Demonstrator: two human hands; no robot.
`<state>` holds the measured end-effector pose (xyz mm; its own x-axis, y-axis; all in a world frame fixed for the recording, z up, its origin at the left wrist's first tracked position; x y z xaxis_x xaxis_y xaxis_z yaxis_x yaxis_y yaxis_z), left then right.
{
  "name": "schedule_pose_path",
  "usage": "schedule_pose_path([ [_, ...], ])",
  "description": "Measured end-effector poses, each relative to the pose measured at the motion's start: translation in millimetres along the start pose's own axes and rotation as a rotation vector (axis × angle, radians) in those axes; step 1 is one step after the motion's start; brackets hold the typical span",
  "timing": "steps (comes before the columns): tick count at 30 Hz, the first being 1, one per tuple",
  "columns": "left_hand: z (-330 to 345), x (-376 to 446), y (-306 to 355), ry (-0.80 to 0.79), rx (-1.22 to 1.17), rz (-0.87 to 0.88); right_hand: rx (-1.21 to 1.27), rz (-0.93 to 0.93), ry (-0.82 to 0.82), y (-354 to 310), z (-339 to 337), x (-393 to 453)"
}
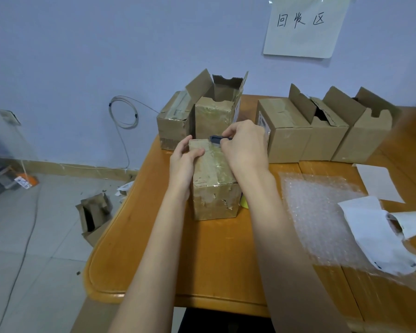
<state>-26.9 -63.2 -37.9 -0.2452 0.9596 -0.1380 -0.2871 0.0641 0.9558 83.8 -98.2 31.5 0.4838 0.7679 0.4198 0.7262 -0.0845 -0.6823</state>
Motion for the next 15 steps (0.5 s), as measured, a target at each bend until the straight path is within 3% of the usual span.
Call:
schedule_pose_path([
  [15,1.3,0.0,-1.1,0.011,-0.023,-0.001,-0.051,-0.032,-0.022,-4.0,-0.9,-3.4],
])
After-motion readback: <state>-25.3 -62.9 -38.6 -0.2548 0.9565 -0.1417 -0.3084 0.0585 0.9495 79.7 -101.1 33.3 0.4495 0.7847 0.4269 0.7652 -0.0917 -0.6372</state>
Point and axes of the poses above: each hand's wrist, its own x-axis towards the middle knuckle, its own z-axis out of the palm, y = z × x, the point moved 1 cm from there along x, towards the middle knuckle, and after that the axes turned 11 degrees about y, right-handed, at the moved point
